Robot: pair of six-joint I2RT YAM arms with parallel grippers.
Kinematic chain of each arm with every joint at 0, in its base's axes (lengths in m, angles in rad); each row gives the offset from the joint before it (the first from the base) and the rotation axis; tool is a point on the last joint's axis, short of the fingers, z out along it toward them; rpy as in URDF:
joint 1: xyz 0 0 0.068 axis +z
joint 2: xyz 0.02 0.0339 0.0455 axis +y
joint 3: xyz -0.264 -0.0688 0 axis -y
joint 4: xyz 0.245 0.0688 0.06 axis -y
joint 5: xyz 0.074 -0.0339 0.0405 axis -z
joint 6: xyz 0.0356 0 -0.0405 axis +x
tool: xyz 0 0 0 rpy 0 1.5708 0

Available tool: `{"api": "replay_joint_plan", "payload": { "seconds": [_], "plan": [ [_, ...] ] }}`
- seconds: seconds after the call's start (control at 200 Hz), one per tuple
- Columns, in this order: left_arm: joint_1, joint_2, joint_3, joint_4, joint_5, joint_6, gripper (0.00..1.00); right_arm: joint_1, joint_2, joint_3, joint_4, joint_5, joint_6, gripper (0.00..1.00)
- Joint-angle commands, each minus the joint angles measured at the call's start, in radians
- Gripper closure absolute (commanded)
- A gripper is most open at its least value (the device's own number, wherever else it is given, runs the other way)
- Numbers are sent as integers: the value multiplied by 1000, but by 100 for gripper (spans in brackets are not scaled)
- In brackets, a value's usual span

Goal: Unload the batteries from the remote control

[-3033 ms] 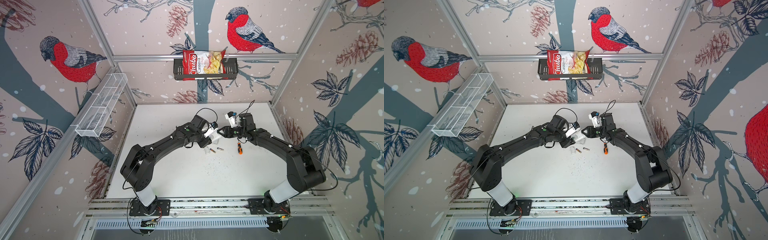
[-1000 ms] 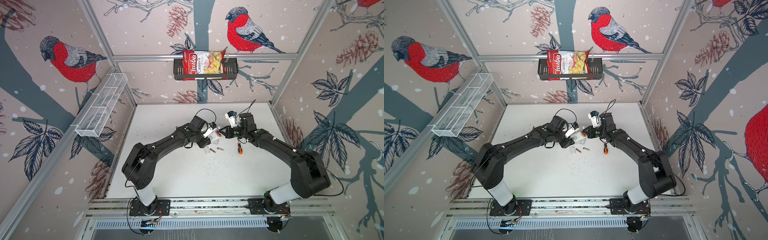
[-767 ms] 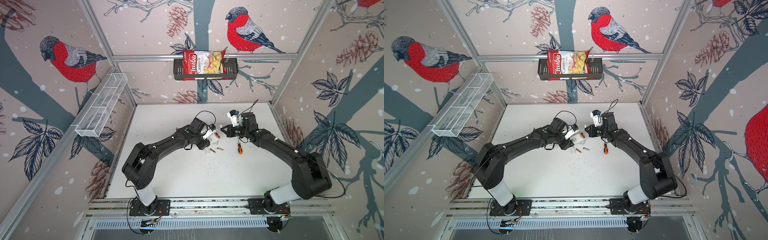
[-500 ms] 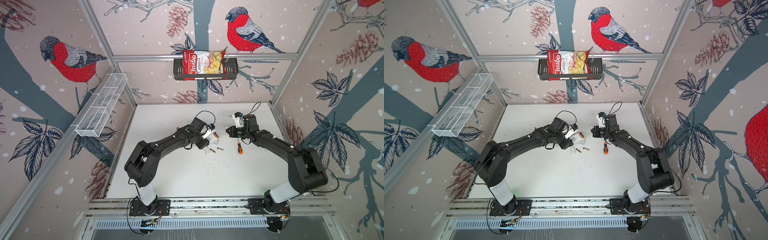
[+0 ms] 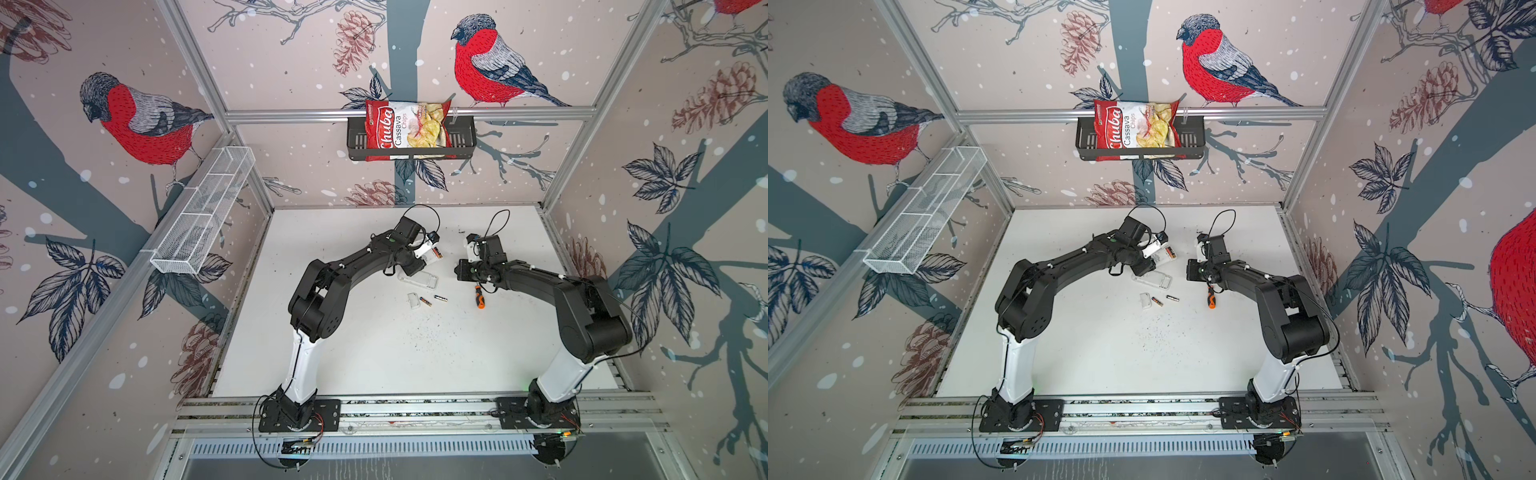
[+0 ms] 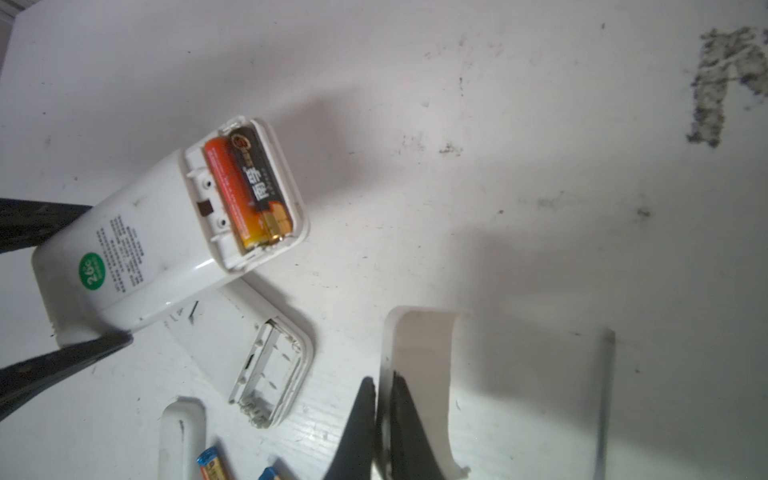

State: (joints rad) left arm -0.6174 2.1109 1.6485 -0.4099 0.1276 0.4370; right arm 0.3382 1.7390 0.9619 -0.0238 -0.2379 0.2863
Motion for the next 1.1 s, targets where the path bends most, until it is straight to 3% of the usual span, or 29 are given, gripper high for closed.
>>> {"api": "replay_joint_plan", "payload": {
  "seconds": [0.0, 0.315, 0.55, 0.71, 0.946, 1.096],
  "plan": [
    [16, 43, 48, -7, 7, 50, 70, -5, 11, 3, 12, 29, -17, 82],
    [34, 198, 195, -9, 22, 102, 71, -20, 5, 4, 14, 2, -16, 61],
    [64, 255, 244, -19, 64, 121, 72, -34, -76, -44, 48, -10, -4, 58],
    [59, 216, 176, 6, 88, 108, 72, -60, -136, -83, 70, -12, 12, 56],
    [39, 103, -23, 89, 86, 65, 73, -81, -194, -116, 30, 3, 29, 42],
    [22, 23, -154, 140, 84, 29, 73, -80, -217, -172, 15, 20, 39, 38]
  ]
}}
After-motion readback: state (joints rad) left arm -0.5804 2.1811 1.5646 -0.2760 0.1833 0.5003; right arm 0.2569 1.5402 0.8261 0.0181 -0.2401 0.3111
